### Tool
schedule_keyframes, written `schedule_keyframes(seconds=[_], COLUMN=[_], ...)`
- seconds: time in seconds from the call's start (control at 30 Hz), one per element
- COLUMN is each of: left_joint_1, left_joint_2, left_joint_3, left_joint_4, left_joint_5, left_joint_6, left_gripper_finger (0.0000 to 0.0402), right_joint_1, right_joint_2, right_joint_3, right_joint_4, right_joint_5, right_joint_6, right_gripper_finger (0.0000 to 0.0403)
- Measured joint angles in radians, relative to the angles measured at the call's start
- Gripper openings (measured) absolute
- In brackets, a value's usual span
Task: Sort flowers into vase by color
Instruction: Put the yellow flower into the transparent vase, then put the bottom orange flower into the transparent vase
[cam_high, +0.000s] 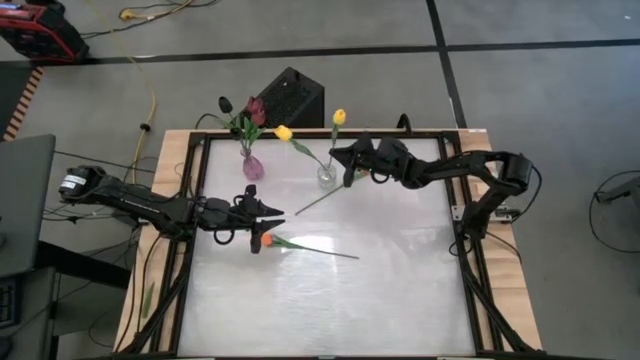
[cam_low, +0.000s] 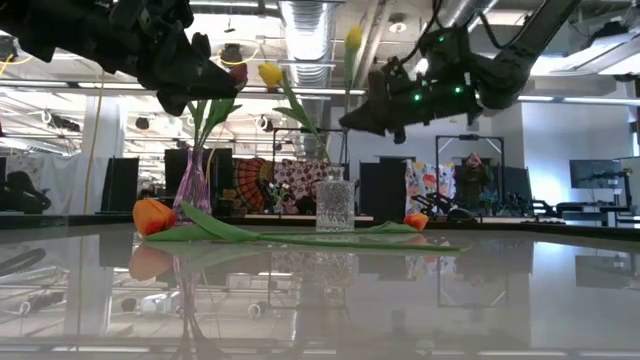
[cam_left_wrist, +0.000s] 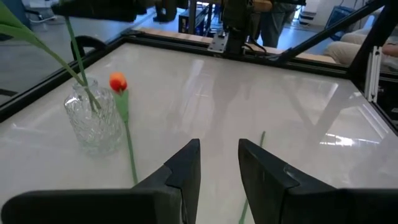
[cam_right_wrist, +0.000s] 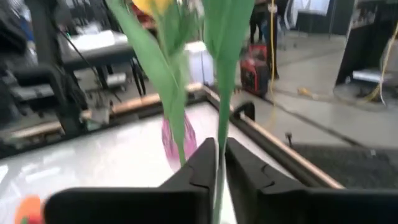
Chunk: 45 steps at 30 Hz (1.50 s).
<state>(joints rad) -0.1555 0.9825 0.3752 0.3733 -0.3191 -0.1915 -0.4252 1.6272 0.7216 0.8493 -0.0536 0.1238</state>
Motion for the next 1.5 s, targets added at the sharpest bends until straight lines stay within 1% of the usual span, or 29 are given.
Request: schedule_keyframes(seconds=[0.1,0.23,0.3,0.4,0.47,0.53,0.6,0.73,0.83,0.9,1.03,1.17,1.23,1.37,1.43,1.5], left_joint_1=[0.000,0.000,0.000,0.000,0.000,0.000,0.000,-0.005,-0.026,-0.046,-0.094,-0.142,-0.165,-0.203,-0.214,-0.215], left_joint_2=[0.000,0.000,0.000,0.000,0.000,0.000,0.000,0.001,0.001,0.002,0.002,0.002,0.002,0.001,0.001,0.000], left_joint_3=[0.000,0.000,0.000,0.000,0.000,0.000,0.000,0.001,0.001,0.001,-0.013,-0.062,-0.098,-0.174,-0.206,-0.219], left_joint_4=[0.000,0.000,0.000,0.000,0.000,0.000,0.000,-0.005,-0.051,-0.079,-0.101,-0.072,-0.036,0.095,0.135,0.162], left_joint_5=[0.000,0.000,0.001,0.001,0.008,0.031,0.063,0.134,0.176,0.173,0.087,-0.013,-0.057,-0.124,-0.148,-0.158], left_joint_6=[-0.002,-0.014,-0.022,-0.038,-0.040,-0.043,-0.052,-0.057,-0.049,-0.045,-0.049,-0.079,-0.089,-0.132,-0.135,-0.123], left_gripper_finger=[0.0096,0.0096,0.0096,0.0096,0.0096,0.0096,0.0096,0.0096,0.0096,0.0096,0.0096,0.0096,0.0096,0.0096,0.0096,0.0096], right_joint_1=[-0.001,-0.003,-0.003,-0.003,0.002,0.014,0.034,0.115,0.234,0.325,0.489,0.595,0.624,0.643,0.638,0.627], right_joint_2=[0.000,-0.040,-0.073,-0.134,-0.175,-0.217,-0.261,-0.308,-0.287,-0.250,-0.154,-0.036,0.036,0.195,0.263,0.320], right_joint_3=[0.009,0.024,0.040,0.075,0.093,0.101,0.104,0.104,0.104,0.104,0.104,0.162,0.218,0.351,0.426,0.496], right_joint_4=[-0.073,-0.225,-0.338,-0.554,-0.683,-0.794,-0.898,-1.037,-1.050,-1.013,-0.876,-0.779,-0.781,-0.804,-0.863,-0.951], right_joint_5=[0.000,0.000,-0.001,-0.002,-0.002,-0.003,-0.023,-0.114,-0.128,-0.118,-0.030,0.134,0.184,0.193,0.195,0.222], right_joint_6=[0.000,0.000,0.000,-0.011,-0.024,-0.024,-0.022,0.042,0.098,0.119,0.131,0.181,0.190,0.209,0.223,0.225], right_gripper_finger=[0.0097,0.0158,0.0188,0.0225,0.0241,0.0250,0.0252,0.0253,0.0247,0.0240,0.0227,0.0214,0.0207,0.0193,0.0187,0.0182])
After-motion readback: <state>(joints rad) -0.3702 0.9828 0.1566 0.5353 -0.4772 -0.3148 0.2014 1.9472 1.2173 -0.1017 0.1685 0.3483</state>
